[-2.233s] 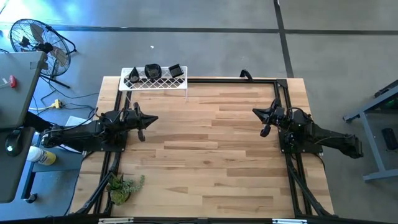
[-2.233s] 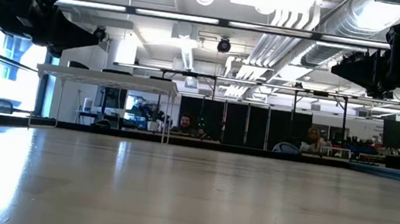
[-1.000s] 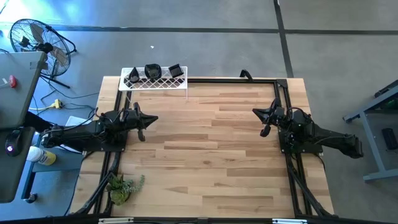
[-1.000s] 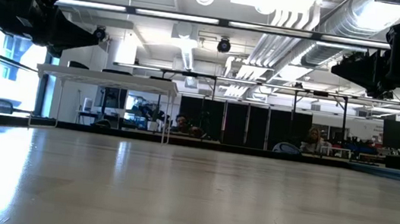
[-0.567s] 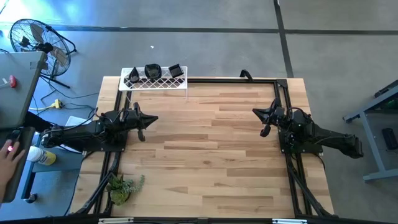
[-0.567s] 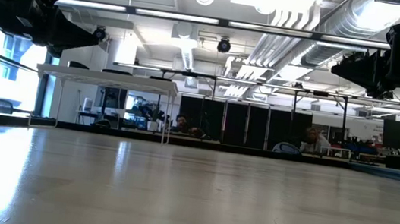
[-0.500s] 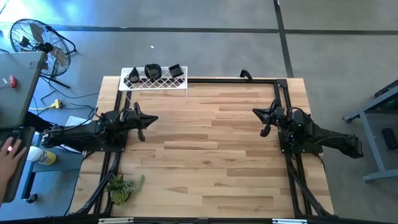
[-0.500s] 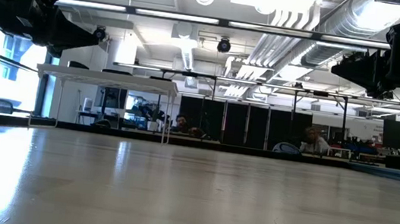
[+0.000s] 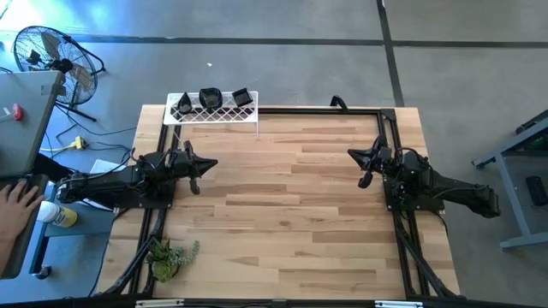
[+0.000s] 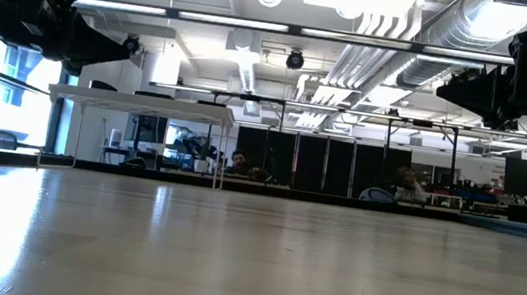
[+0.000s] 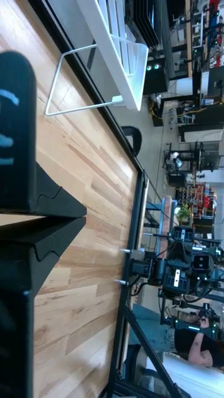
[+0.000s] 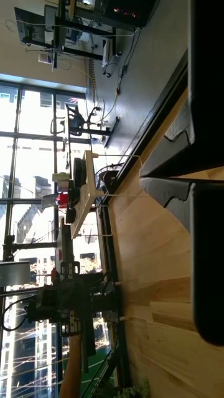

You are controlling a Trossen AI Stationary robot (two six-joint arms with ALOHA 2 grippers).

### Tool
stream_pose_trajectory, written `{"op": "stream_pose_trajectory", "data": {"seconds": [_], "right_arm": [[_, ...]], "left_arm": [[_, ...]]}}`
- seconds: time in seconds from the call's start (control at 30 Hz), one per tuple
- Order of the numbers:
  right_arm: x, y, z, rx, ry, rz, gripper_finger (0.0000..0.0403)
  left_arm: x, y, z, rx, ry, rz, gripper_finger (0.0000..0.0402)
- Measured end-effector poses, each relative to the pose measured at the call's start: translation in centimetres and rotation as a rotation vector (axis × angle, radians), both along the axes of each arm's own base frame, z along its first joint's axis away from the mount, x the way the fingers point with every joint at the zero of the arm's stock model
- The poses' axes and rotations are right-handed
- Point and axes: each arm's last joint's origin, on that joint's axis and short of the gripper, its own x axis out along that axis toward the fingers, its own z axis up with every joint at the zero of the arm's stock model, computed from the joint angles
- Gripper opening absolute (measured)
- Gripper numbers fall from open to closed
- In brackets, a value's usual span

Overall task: Pick & Place Mini shaped plates
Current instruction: Return to Home Position

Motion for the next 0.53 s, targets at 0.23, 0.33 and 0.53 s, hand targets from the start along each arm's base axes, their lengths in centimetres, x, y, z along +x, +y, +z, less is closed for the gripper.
{"op": "stream_pose_trajectory", "data": {"seconds": [0.23, 0.33, 0.53], "right_arm": [[0.00, 0.00, 0.00, 0.000, 0.000, 0.001, 0.0009], [0.00, 0.00, 0.00, 0.000, 0.000, 0.001, 0.0008], [0.00, 0.00, 0.00, 0.000, 0.000, 0.000, 0.0005]], "left_arm": [[0.00, 0.00, 0.00, 0.000, 0.000, 0.000, 0.0001], [0.00, 0.00, 0.00, 0.000, 0.000, 0.000, 0.0001], [0.00, 0.00, 0.00, 0.000, 0.000, 0.000, 0.0001]]}}
